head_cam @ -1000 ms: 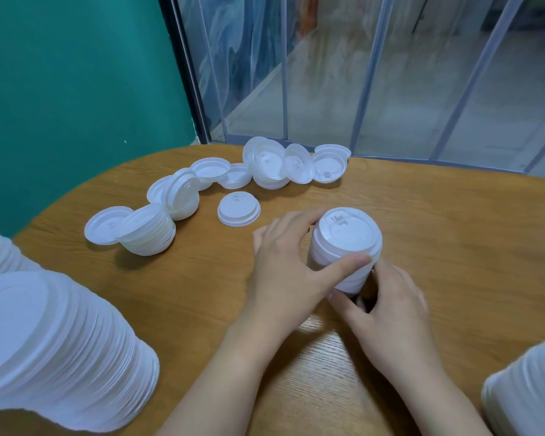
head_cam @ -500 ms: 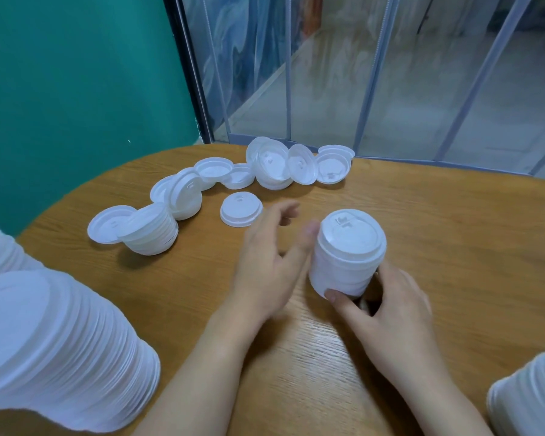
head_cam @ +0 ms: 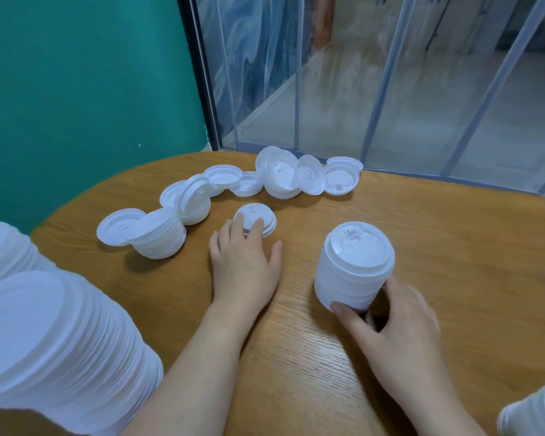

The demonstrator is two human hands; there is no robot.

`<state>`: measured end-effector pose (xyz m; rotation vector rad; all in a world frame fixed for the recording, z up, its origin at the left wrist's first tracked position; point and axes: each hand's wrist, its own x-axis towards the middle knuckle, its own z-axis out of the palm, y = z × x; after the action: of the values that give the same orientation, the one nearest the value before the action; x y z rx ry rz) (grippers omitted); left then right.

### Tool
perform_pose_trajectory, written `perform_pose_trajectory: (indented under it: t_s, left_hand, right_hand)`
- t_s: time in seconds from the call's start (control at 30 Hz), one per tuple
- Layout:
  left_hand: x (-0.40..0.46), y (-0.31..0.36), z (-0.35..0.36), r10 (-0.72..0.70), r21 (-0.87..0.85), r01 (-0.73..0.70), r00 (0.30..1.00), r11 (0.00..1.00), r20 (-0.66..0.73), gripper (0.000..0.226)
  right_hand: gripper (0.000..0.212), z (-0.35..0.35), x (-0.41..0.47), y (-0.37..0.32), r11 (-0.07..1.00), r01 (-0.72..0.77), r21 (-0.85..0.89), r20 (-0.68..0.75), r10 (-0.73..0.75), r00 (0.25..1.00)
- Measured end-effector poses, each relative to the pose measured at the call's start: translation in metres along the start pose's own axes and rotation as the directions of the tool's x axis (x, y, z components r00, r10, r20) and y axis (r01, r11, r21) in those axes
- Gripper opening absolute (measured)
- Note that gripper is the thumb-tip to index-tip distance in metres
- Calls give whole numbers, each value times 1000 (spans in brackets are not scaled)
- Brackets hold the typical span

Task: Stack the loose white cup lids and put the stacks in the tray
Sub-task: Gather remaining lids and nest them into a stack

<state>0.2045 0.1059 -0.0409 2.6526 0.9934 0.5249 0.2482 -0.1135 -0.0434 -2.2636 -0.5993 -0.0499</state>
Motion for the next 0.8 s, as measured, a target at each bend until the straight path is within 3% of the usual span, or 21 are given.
perform_pose_trajectory:
  t_s: [0.2, 0.27, 0.37, 0.47, 0.57, 0.7, 0.8]
  left_hand:
    - [-15, -3, 0, 109, -73, -118, 987, 990, -120, 42]
    - [-9, -2, 1, 81, -101, -98, 983, 990, -166, 52]
    - [3, -1, 3, -40, -125, 28, 994, 992, -97, 82]
    - [6, -2, 7, -78, -143, 69, 995, 987, -56, 80]
    - [7, -1, 3, -102, -267, 83, 993, 960, -57, 84]
    - [0, 9, -19, -151, -617, 64, 984, 784, -90, 72]
    - [-14, 28, -43, -123, -772, -62, 976, 633, -179, 62]
  right_hand:
    - [44, 1, 1, 1, 1000, 18, -2, -11, -18, 1000]
    - [45, 1, 1, 2, 1000, 21, -5, -11, -21, 1000]
    - [44, 2, 1, 2, 1000, 28, 4, -14, -28, 1000]
    - [43, 3, 2, 3, 999, 34, -2, -7, -34, 999]
    - [43, 3, 2, 5, 999, 36, 2, -3, -36, 999]
    - [47, 3, 2, 3, 999, 38, -9, -10, -38, 999]
    - [47, 3, 1, 3, 1000, 30, -8, -12, -30, 999]
